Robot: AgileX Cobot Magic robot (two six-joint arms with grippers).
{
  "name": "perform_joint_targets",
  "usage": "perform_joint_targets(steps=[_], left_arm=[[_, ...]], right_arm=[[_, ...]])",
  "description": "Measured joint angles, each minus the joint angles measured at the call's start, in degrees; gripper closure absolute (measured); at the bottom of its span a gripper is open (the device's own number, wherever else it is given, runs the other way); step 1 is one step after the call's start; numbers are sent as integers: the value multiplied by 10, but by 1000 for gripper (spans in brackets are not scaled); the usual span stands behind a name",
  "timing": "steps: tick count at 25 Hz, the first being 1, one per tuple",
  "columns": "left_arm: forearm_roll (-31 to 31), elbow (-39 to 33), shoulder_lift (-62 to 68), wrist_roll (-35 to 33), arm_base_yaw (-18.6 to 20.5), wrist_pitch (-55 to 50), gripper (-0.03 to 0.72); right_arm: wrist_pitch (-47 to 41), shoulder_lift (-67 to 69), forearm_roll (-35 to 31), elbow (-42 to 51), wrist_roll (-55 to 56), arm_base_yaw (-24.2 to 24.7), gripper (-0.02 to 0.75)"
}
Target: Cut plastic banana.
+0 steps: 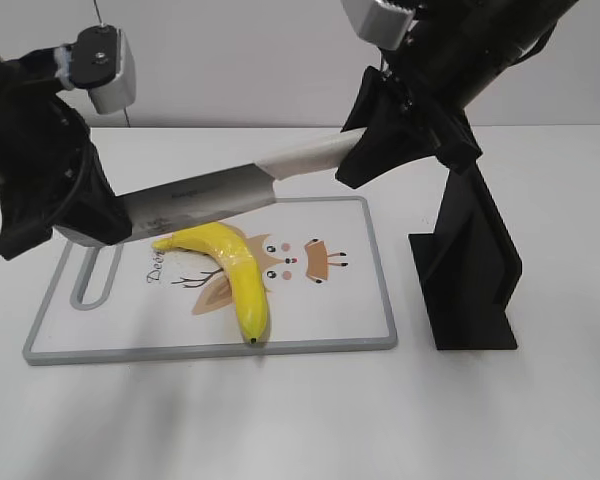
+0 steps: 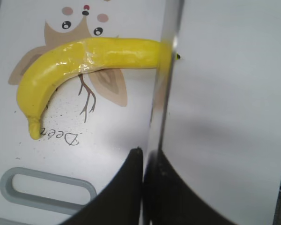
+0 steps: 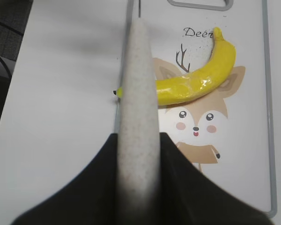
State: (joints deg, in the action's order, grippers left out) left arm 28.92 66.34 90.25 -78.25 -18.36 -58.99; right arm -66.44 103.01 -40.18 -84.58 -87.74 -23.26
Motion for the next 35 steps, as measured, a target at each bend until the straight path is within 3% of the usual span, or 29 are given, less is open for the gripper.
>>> perform_joint_targets(steps=[3,8,21,27,35], left_arm=[[-5,0,0,3,-2,8,687],[-16,0,5,14,-3,61,684],[-6,11,104,15,-5,151,680],[15,13,218,9,-6,195,674],[19,29,246,6,-6,186,671]], right_arm=[[11,0,3,0,24,0,565],[41,5,66,-1,102,-5,561],[107,116,177,-26,112,-7,559],[140,210,205,-33,113,-7,557],[122,237,217,-63,122,-5,549]])
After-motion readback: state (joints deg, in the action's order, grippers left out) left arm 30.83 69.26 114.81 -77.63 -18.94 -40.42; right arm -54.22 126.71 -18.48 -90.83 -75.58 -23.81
